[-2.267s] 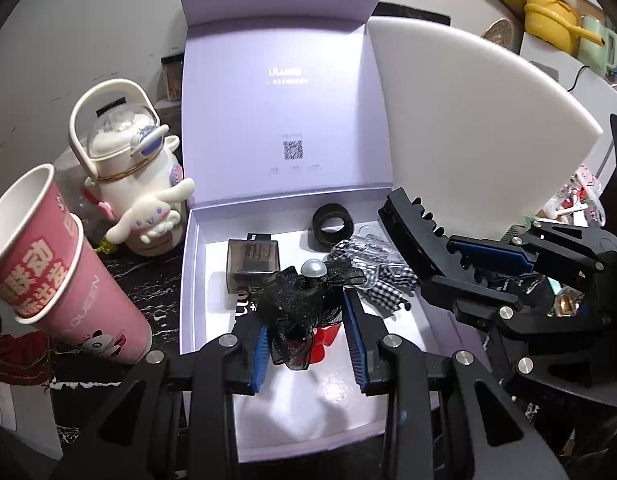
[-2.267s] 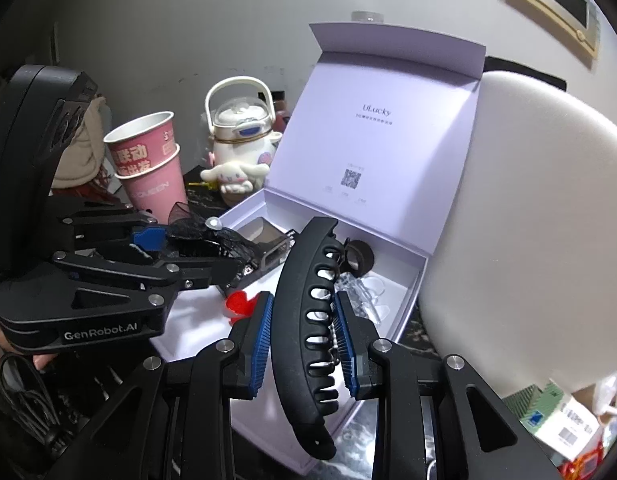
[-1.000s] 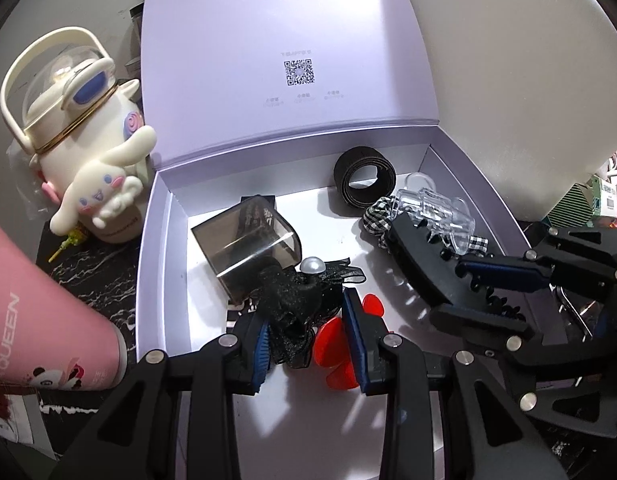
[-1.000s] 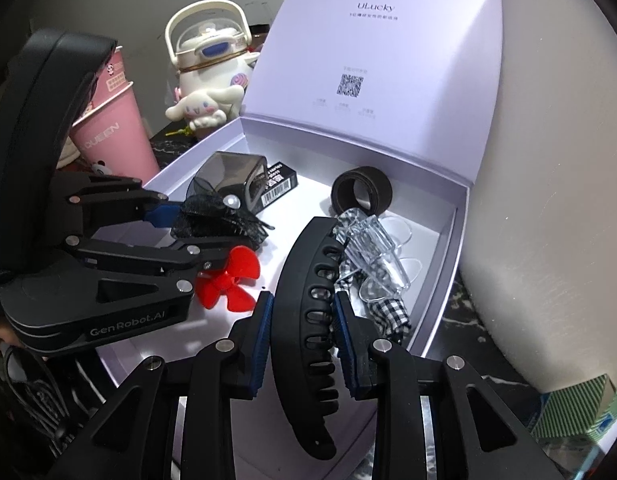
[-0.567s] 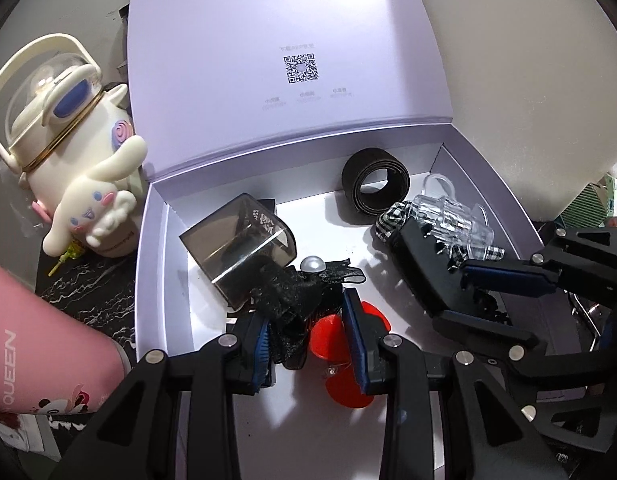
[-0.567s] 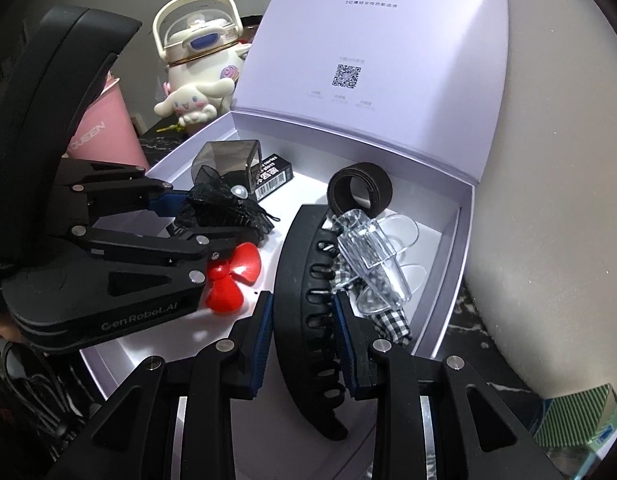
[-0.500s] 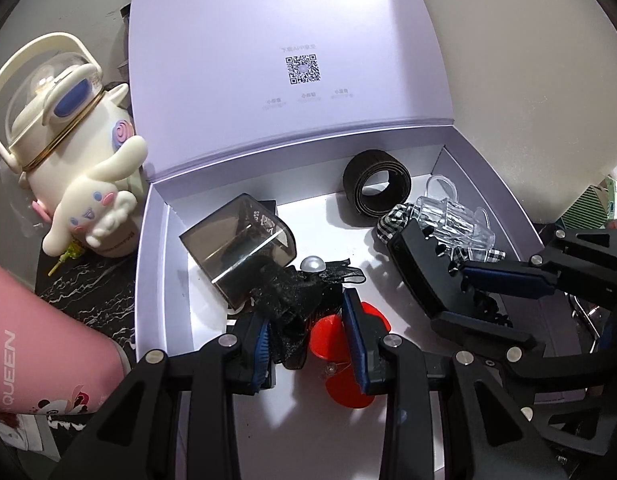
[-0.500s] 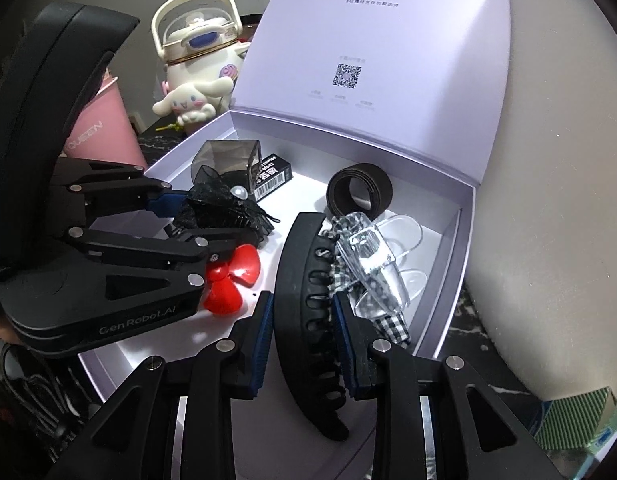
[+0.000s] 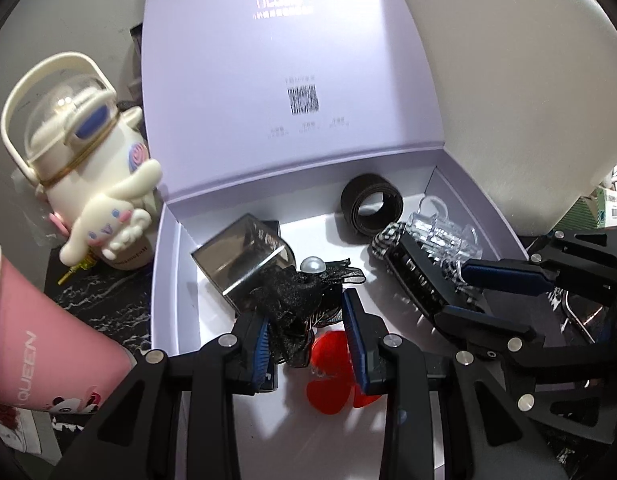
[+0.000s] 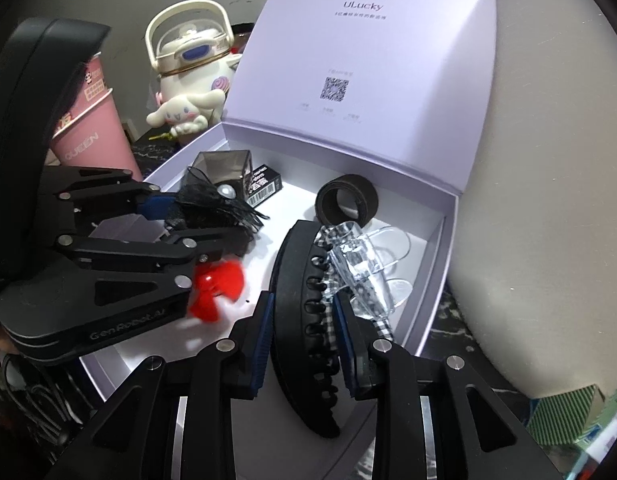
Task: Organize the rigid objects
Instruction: 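Lower and open the left tool on the scrunchie while the right tool releases the clip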
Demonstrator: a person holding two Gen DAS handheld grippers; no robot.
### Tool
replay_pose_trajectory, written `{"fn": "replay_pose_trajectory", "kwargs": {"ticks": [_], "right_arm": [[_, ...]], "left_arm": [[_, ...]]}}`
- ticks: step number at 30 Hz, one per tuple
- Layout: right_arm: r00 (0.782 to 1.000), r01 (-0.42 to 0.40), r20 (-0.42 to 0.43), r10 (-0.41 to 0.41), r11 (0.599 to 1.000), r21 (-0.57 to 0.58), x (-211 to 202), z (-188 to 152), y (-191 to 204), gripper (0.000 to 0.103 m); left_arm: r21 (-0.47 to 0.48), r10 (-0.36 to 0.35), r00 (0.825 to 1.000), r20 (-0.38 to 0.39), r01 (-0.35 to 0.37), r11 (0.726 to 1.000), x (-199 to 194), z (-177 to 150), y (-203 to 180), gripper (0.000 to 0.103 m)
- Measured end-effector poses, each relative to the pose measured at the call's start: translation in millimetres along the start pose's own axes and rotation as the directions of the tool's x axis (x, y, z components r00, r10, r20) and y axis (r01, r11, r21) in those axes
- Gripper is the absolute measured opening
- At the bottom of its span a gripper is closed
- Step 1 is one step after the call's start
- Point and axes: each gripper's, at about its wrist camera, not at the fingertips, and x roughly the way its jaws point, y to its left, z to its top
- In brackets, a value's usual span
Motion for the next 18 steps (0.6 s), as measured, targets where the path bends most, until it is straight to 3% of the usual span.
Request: {"fn": "replay_pose_trajectory", "kwargs": {"ticks": [2, 4, 8, 10, 12, 18], "right_arm": [[1.0, 0.009, 0.004, -0.009, 1.0, -0.001, -2.2, -0.1, 0.5, 0.033], [1.0, 0.029, 0.012, -0.029, 1.0, 0.002, -5.7, -1.0, -0.1, 0.051], [0.999, 0.036, 0.02, -0.037, 0.999, 0.017, -9.1, -1.9, -2.8, 0.053], [0.999, 0.047, 0.02, -0.047, 0.999, 0.022, -9.7, -2.0, -4.0, 0.058], [0.999, 0.05, 0.022, -0.05, 0.998, 0.026, -11.2, -3.6, -5.6, 0.061], [0.998, 0.056, 0.024, -0.057, 0.998, 0.025, -13.0, -3.8, -3.2, 0.062]], "left_arm": [[-0.005, 0.003, 1.0, 0.007, -0.003, 1.0, -4.3, 0.8, -0.2, 0.032], [-0.009, 0.01, 1.0, 0.001, -0.01, 1.0, -6.1, 1.2, -0.3, 0.033], [-0.019, 0.032, 0.999, -0.01, -0.032, 0.999, -8.1, -0.2, -0.3, 0.036], [-0.022, 0.043, 0.999, -0.023, -0.043, 0.999, -7.1, 0.1, -2.2, 0.058], [-0.029, 0.047, 0.999, -0.013, -0.048, 0.998, -11.4, -0.1, 0.7, 0.092], [-0.045, 0.069, 0.997, -0.017, -0.07, 0.997, -16.0, -6.7, 6.0, 0.095]]}}
